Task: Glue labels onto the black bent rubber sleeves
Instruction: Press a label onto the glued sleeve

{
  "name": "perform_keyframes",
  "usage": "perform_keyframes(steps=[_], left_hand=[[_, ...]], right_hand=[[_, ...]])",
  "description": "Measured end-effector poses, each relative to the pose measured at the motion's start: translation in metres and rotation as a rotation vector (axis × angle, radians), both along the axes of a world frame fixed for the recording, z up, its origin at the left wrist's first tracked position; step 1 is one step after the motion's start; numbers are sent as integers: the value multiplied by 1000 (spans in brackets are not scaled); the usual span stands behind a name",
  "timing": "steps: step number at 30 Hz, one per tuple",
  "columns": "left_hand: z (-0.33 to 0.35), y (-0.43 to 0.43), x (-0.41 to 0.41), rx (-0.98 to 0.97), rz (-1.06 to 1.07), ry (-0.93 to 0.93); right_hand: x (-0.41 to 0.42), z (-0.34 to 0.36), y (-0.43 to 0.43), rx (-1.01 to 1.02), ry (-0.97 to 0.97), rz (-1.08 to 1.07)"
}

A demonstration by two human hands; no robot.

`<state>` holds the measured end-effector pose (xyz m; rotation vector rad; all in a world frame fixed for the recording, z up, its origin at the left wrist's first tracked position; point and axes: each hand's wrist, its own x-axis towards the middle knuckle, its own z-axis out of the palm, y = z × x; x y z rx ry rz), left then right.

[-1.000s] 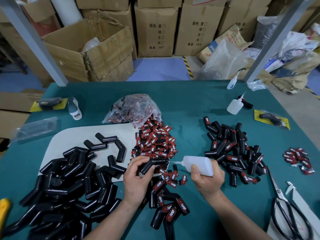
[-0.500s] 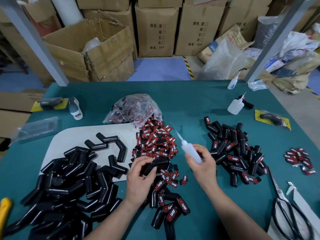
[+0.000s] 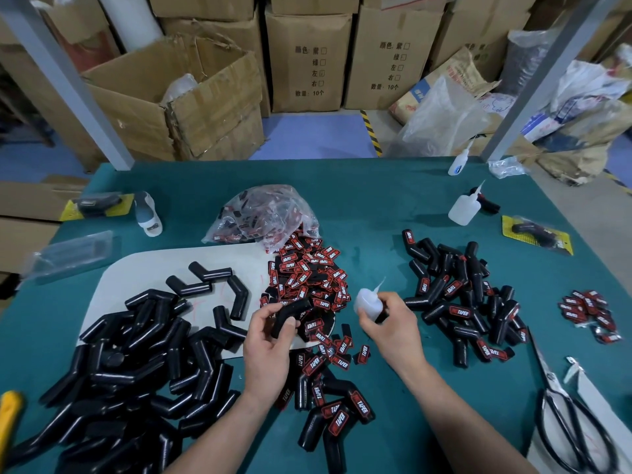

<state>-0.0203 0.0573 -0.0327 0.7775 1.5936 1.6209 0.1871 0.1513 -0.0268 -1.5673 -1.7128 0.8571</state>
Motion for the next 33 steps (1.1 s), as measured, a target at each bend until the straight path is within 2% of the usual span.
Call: perform_keyframes(steps=[2,3,5,6,7,8,10,13,18,23,27,33], left_hand=[[0,0,0,5,3,-5],[0,0,0,6,5,-2],[0,0,0,4,9,23],[0,0,0,4,8,37],[2,0,0,13,10,45],[3,0,0,29,12,50],[3,1,1,56,13,113],[6,-1,3,102,-2,267],[7,-2,6,134,-32,341],[8,-4,6,181,-41,330],[8,-4,5,176,-35,324],[8,-4,5,168,-38,301]], right_hand=[[-2,6,-4,67,71,-25],[-2,11,-5,207,100,-54],[1,19,-9,632,103,-63],[2,20,-13,812,82,21],[0,19,-20,906,47,153],[-6,17,-27,910,-7,276],[-19,7,-39,746,-77,436],[-34,-1,-37,522,-97,500],[-37,-3,-29,481,-257,654],[-38,-1,-29,499,-244,622],[-38,1,-30,429,-203,592],[-40,-5,-27,340,-269,593]])
